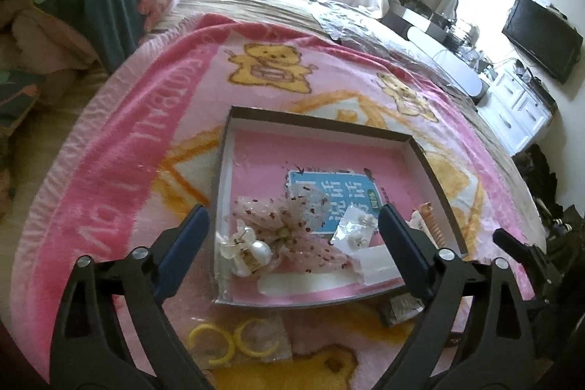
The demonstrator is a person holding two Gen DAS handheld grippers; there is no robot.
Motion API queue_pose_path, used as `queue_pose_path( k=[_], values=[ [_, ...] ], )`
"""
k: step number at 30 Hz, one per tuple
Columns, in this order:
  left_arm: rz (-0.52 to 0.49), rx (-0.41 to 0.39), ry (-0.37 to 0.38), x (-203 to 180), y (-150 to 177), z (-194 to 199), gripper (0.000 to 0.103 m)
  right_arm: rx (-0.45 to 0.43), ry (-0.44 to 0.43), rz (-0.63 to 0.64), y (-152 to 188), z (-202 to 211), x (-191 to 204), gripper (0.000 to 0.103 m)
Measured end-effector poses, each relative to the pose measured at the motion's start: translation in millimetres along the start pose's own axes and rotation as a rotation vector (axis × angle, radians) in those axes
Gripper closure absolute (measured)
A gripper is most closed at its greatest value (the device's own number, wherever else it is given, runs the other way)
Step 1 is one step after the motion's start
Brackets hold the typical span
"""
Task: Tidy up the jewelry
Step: 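Withdraw both open tools from the box toward the remaining jewelry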
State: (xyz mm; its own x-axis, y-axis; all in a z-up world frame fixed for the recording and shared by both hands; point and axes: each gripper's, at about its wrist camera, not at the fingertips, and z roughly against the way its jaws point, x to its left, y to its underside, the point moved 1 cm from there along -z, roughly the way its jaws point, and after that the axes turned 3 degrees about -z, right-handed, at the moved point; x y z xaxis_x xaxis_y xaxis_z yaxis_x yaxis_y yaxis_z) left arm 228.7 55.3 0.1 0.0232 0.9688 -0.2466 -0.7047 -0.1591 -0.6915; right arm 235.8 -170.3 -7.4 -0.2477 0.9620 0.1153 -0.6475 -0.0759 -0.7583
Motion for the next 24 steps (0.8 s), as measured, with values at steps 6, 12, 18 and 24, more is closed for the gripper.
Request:
queue_pose_path(
  k=[6,12,18,24],
  values=[
    [-0.025,-0.025,-0.033,-6.8,-0.3,21.0,0.011,-0.037,-0.004,-0.009,-5.6,22.8,-1.4,0.005],
    [-0.044,-0.063,-0.032,-17.9,3.3,47.6,0.010,-0.090,-0.011,-0.002,-10.9,53.0,-1.8,0.004],
    [-0.067,-0.096,-0.034,-30.9,9.3,71.6,0.009,-0.134,-0.022,-0.003,-13.3,80.3,-2.9,0.004],
    [-0.093,-0.115,-0.047,-43.9,17.0,90.1,0.009,-0.165,-0.032,0.000,-12.4,102.2,-6.2,0.004]
  ],
)
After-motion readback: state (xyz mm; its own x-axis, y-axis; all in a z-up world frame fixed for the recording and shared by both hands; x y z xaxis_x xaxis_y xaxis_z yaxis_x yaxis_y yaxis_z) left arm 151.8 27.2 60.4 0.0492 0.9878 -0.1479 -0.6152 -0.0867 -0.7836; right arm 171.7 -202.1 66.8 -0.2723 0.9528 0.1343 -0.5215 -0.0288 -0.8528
